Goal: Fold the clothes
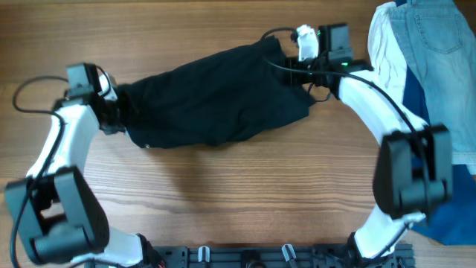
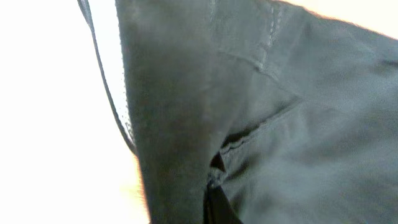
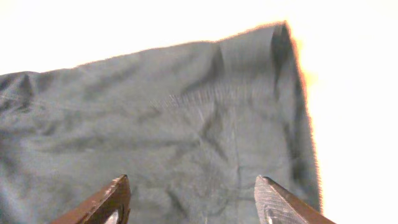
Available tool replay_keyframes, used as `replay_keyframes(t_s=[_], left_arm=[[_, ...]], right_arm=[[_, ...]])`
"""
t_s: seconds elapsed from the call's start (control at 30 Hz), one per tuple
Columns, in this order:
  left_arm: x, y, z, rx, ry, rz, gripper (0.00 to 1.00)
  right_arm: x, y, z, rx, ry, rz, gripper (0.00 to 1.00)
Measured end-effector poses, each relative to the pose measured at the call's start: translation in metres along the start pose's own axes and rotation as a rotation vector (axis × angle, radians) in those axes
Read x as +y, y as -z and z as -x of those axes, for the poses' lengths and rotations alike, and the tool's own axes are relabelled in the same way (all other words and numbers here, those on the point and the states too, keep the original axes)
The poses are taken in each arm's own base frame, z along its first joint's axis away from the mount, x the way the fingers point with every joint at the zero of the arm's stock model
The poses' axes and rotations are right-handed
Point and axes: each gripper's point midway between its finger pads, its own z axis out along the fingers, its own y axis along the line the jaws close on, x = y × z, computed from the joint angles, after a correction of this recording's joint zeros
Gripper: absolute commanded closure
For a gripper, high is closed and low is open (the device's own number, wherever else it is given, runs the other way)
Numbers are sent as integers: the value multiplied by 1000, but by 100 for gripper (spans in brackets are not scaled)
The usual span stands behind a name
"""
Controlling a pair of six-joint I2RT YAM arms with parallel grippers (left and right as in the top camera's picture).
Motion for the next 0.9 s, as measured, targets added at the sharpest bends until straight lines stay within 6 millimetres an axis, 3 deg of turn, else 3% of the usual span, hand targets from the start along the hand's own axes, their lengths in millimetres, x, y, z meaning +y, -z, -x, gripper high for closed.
replay_keyframes(t_s=[0.07,0.13,0.23,0.3,0.43,0.57,0.6,0.73,0.9], left_arm=[[-15,42,13,-8,-34,13,96],[-28,77,27,-41,-79,19,96],[-39,109,49,-113,-133,36,96],[-44,118,60,-155,-157,35,96],[-43,116,62,-154,-169,48,96],[-50,82,61,-93,-199,57,96],[-58,70,60,-82,-221,53,96],[-79,63,56,-90,-272,29,96],[-84,62,53,-87,-286,24,96]], right_arm=[[15,26,18,-56,23,13,55],[20,32,21,-66,27,24,68],[26,30,14,-36,15,66,94],[32,26,9,-20,15,97,96],[61,-1,-14,61,35,177,96],[80,-41,-50,170,41,235,96],[77,-52,-58,190,28,237,96],[61,-71,-74,225,-9,224,96],[47,-95,-91,251,-44,206,96]])
